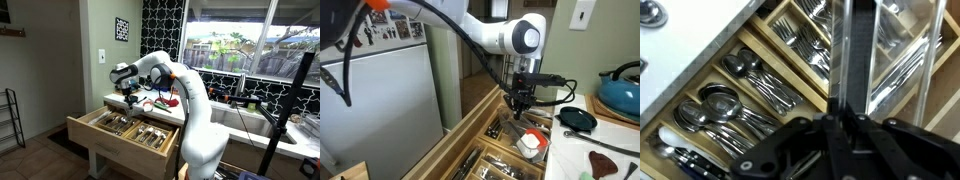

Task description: Take the sponges out of the tray then put the tray in the drawer

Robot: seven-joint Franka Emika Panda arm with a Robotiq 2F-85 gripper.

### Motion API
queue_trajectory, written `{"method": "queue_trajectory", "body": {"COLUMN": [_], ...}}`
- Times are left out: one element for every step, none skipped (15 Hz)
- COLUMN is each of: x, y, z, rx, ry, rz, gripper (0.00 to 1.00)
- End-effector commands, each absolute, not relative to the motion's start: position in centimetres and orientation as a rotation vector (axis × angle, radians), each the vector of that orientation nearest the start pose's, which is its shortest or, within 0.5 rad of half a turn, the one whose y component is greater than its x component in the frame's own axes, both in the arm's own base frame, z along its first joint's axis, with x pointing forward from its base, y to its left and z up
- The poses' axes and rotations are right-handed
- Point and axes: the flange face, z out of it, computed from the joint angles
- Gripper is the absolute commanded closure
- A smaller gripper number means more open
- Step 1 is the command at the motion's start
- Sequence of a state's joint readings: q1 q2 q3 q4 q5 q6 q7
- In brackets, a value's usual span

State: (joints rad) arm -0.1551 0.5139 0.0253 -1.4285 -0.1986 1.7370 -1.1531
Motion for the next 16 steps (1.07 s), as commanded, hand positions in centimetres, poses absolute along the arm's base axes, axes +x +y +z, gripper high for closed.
{"method": "queue_trajectory", "body": {"x": [66.5, 66.1, 65.8, 65.5, 65.2, 64.9, 64.7, 64.4, 64.2, 63.9, 63.6, 63.3, 63.0, 62.7, 62.5, 62.2], "y": [-8.9, -8.1, -7.5, -6.8, -6.4, -6.2, -6.2, -6.2, -6.2, -6.2, -6.3, -6.2, -6.1, -6.0, -6.0, -6.0], "z": [36.5, 36.2, 35.7, 35.1, 34.4, 33.8, 33.0, 32.3, 31.7, 31.1, 30.6, 30.3, 29.9, 29.7, 29.3, 28.9], "rx": [-2.506, -2.446, -2.391, -2.329, -2.275, -2.218, -2.169, -2.115, -2.062, -2.006, -1.960, -1.912, -1.868, -1.824, -1.791, -1.751], "ry": [-1.846, -1.900, -1.966, -2.021, -2.087, -2.142, -2.204, -2.260, -2.320, -2.374, -2.415, -2.449, -2.477, -2.508, -2.533, -2.553], "rz": [0.435, 0.416, 0.419, 0.419, 0.447, 0.451, 0.458, 0.469, 0.470, 0.471, 0.459, 0.436, 0.418, 0.413, 0.418, 0.407], "gripper": [0.98, 0.98, 0.98, 0.98, 0.98, 0.98, 0.98, 0.98, 0.98, 0.98, 0.98, 0.98, 0.98, 0.98, 0.98, 0.98]}}
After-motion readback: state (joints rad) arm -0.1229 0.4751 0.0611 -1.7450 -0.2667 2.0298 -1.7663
